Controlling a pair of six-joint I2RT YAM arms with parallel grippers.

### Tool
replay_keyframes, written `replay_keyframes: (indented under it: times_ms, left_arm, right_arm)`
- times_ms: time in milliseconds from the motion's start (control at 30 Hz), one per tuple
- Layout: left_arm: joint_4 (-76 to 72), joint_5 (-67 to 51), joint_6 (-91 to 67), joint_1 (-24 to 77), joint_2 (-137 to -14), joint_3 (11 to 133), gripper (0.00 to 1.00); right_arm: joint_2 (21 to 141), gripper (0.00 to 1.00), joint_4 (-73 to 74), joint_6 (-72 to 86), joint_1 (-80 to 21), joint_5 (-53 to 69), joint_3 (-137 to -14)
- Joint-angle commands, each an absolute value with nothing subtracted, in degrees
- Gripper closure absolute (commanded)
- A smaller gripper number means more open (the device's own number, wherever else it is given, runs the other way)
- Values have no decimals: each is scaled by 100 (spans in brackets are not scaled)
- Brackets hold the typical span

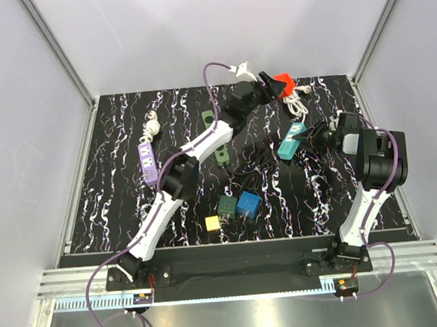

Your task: Pull the plug off the socket

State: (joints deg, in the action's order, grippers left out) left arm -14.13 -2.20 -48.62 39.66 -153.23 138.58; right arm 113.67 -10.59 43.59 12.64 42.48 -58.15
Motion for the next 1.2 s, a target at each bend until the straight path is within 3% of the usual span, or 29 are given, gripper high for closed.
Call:
replay_keyframes:
  times_ms: [0, 400, 667, 800, 933, 1033, 1067, 1167]
  left_arm:
    - [-2197, -228, -4957, 3893, -14968, 14019, 100]
    - [-1829, -413, -3105, 4087, -12939, 11630, 100]
    - [-1512, -448, -2268, 4087, -11025, 9178, 100]
    - [-1205, -466, -2057, 4078, -10285, 8184, 100]
    - [-748, -256, -1969, 4078, -9538, 6930, 100]
    - [-309, -27, -1951, 4078, -8835, 6156, 100]
    - [-20, 235, -1969, 4078, -8476, 5996, 100]
    - [849, 361, -2161, 4078, -7815, 5582, 100]
  right_arm:
    - [11347, 100, -826, 4307, 1257, 4017, -5836]
    - [11338, 100, -801, 4044, 1257, 4149, -6221]
    - [11540, 100, -440, 3525, 1204, 4245, -6679]
    - [11610, 95, -212, 3262, 1029, 4044, -6978]
    - [11628, 84, -35, 3094, 897, 3833, -7154]
    - [11602, 65, 148, 2997, 861, 3595, -7181]
    - [11567, 50, 210, 2988, 861, 3516, -7181]
    - [11400, 34, 281, 2874, 861, 3262, -7111]
